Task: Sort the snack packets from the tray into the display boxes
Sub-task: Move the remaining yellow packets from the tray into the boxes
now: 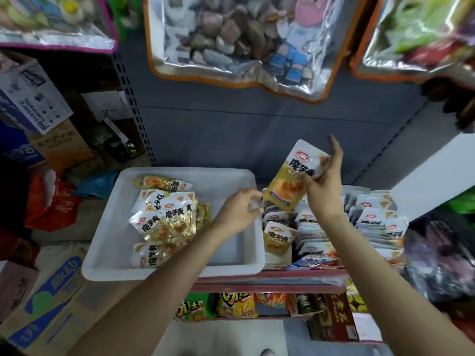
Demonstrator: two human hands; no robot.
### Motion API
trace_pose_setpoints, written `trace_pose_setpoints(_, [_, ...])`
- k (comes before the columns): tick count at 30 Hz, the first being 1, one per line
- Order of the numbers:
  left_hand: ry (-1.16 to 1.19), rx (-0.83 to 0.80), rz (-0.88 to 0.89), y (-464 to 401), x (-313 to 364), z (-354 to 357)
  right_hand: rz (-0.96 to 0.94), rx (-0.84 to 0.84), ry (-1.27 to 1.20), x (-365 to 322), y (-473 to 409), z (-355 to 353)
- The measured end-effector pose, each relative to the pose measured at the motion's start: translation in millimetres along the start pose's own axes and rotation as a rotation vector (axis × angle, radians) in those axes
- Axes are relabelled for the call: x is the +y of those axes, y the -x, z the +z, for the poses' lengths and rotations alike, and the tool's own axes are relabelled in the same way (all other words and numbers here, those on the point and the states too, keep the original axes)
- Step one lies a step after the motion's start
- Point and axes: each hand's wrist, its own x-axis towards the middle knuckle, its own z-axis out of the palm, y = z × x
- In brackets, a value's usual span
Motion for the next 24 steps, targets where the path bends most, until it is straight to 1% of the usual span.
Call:
trace_pose_setpoints(2, [-0.165,-0.122,0.037,2.4,0.3,9.9,-0.061,0.044,0.022,0.4,-4.0,-10.4])
trace_pose_setpoints(5, [-0.285,-0.203,0.037,5.4,1.5,18.4,-0.037,0.059,0.018,7.7,-9.8,-15.0])
trace_pose_setpoints(7, [-0.285,-0.19,0.049,7.2,2.8,22.1,-0.006,0.005,0.04,13.5,-12.7,-14.6])
trace_pose_setpoints(11, [-0.263,-0.106,0.105,10.3,2.2,26.1,-0.005,-0.191,0.124,21.0,-9.9,-12.9])
trace_pose_setpoints(14, [-0.271,-0.07,0.141,14.3,0.0,28.3,-0.044,-0.345,0.331,27.2,-3.6,-16.4])
trace_pose_setpoints(16, [-0.269,-0.033,0.169,16.6,-1.6,29.7,-0.061,-0.415,0.489,31.5,-2.4,-19.6])
trace_pose_setpoints(18, [-0.254,-0.017,0.181,17.9,-2.3,31.2,-0.114,-0.468,0.654,38.9,-4.7,-21.7])
trace_pose_setpoints(20, [-0.241,-0.013,0.181,19.3,-0.7,31.5,-0.17,-0.569,0.834,45.4,-6.7,-20.5])
trace_pose_setpoints(22, [-0.222,-0.011,0.175,19.0,-1.6,31.9,-0.15,-0.714,0.982,50.6,-7.1,-15.5])
trace_pose_setpoints(24, [-0.202,-0.024,0.154,18.3,-3.4,31.7,-0.093,-0.773,1.031,51.8,-5.8,-10.6])
